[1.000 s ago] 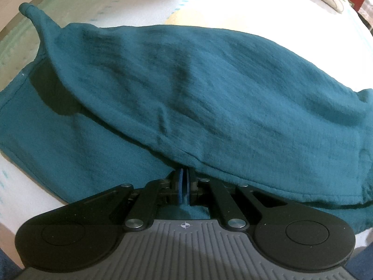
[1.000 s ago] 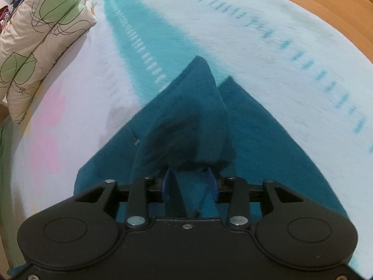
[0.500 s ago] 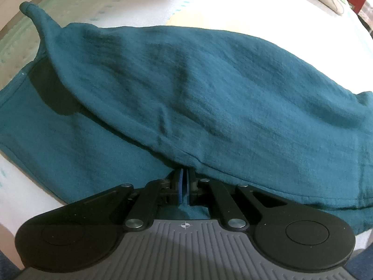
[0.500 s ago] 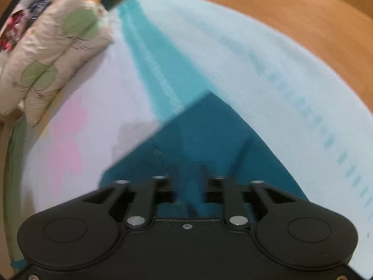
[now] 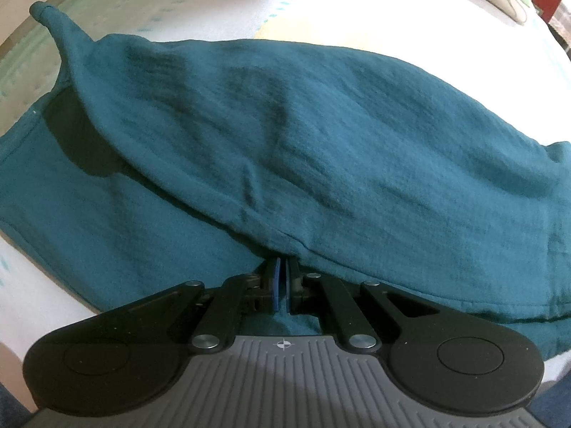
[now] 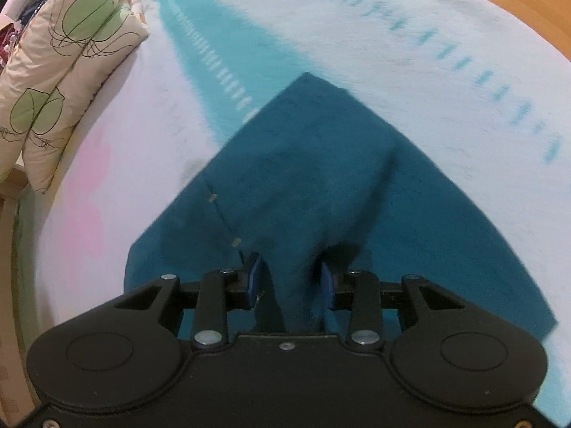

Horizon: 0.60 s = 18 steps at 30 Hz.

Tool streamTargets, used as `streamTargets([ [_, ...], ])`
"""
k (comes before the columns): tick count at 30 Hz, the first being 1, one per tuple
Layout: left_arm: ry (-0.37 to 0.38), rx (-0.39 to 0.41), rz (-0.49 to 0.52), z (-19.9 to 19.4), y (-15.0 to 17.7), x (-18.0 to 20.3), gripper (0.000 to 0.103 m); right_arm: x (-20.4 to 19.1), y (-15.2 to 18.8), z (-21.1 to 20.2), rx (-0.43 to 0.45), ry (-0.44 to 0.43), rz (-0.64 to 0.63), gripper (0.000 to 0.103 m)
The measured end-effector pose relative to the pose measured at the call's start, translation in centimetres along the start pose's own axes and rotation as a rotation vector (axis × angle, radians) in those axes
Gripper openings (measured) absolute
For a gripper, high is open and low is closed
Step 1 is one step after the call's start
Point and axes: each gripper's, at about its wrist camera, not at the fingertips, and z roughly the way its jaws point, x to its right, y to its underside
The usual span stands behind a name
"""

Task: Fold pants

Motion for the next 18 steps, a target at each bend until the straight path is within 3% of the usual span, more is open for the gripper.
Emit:
streamTargets([
  [2, -0.001, 0.002, 0.004, 0.0, 0.0, 0.0, 0.003, -1.5, -0.1, -0.8, 0.020, 0.030, -0.071, 0.010],
  [8, 0.000, 0.005, 0.009, -0.2, 0.2, 0.2, 0.003, -3.7, 0.0, -7.0, 0.029, 0.169, -0.183, 0.010],
  [10, 0.001, 0.005, 0.010, -0.2, 0.2, 0.2, 0.003, -3.3, 0.3, -7.9, 0.029, 0.239, -0.226, 0.015],
  [12, 0.003, 0.007, 0.019, -0.2, 0.2, 0.3, 0.003, -2.6, 0.2, -7.4, 0.014, 0.307, -0.262, 0.034],
  [14, 0.009, 0.008, 0.029, -0.3, 0.3, 0.4, 0.004, -1.1, -0.1, -7.1, 0.039, 0.339, -0.229, 0.040],
  [18, 0.030, 0.000, 0.003, -0.2, 0.2, -0.2, 0.003, 3.1, 0.1, -7.8, 0.060, 0.210, -0.054, 0.040],
])
